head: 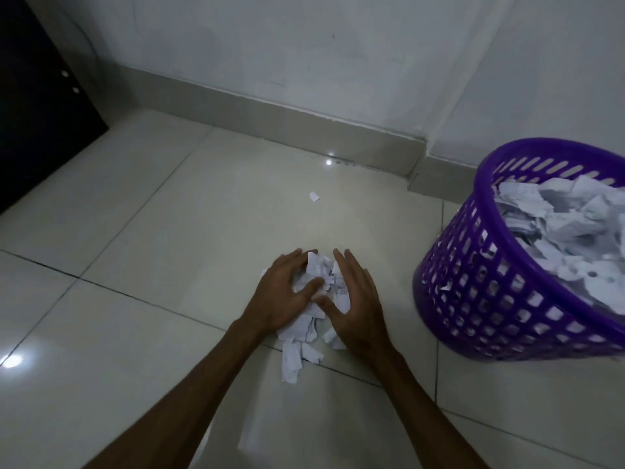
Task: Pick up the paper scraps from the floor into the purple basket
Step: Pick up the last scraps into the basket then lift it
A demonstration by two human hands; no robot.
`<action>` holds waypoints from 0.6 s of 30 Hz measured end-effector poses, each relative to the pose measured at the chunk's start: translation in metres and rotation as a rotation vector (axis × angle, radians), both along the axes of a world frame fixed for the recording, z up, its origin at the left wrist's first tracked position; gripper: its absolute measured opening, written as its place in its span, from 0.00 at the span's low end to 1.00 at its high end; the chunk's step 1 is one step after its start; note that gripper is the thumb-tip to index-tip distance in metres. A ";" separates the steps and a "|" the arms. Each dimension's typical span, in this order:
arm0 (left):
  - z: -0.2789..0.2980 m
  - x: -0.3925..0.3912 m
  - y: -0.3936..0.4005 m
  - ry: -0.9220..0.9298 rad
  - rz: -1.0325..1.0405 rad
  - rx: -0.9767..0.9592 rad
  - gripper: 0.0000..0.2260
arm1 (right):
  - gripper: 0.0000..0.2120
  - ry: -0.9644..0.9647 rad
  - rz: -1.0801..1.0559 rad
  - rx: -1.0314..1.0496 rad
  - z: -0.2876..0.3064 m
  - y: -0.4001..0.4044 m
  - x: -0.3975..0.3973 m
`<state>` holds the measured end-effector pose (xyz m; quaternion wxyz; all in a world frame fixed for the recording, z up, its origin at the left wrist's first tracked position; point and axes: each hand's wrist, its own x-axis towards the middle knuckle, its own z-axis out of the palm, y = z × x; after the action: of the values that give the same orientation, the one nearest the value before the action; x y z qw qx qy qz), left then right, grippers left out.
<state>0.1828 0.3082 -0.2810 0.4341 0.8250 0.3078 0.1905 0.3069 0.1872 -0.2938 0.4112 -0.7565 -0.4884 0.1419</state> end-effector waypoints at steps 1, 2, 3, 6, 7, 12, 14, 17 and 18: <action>0.005 -0.003 -0.001 -0.042 0.015 -0.055 0.23 | 0.40 -0.011 0.015 -0.017 0.000 -0.003 -0.003; 0.009 -0.008 -0.003 -0.072 0.030 -0.087 0.21 | 0.44 -0.033 0.027 -0.034 0.001 -0.006 -0.006; 0.013 -0.013 -0.003 -0.082 0.046 -0.093 0.20 | 0.48 -0.057 0.032 -0.046 0.002 -0.008 -0.010; 0.014 -0.031 0.002 -0.036 0.134 -0.036 0.21 | 0.55 -0.147 0.065 -0.074 0.007 -0.009 -0.020; 0.013 -0.035 0.005 -0.018 0.165 0.004 0.23 | 0.55 -0.178 0.080 -0.085 0.009 -0.008 -0.021; 0.002 -0.063 0.008 0.074 0.120 0.046 0.28 | 0.58 -0.334 0.193 -0.149 0.004 0.003 -0.030; 0.002 -0.067 0.007 0.095 0.101 0.042 0.28 | 0.58 -0.397 0.220 -0.154 -0.003 0.009 -0.031; 0.005 -0.065 0.004 0.054 0.097 -0.022 0.29 | 0.55 -0.441 0.236 -0.105 -0.014 0.016 -0.030; 0.005 -0.063 0.002 0.028 0.098 -0.040 0.29 | 0.53 -0.438 0.237 -0.094 -0.014 0.017 -0.029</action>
<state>0.1197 0.3105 -0.2761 0.4364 0.8025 0.3575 0.1939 0.2780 0.2042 -0.3075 0.2407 -0.7249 -0.6439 0.0445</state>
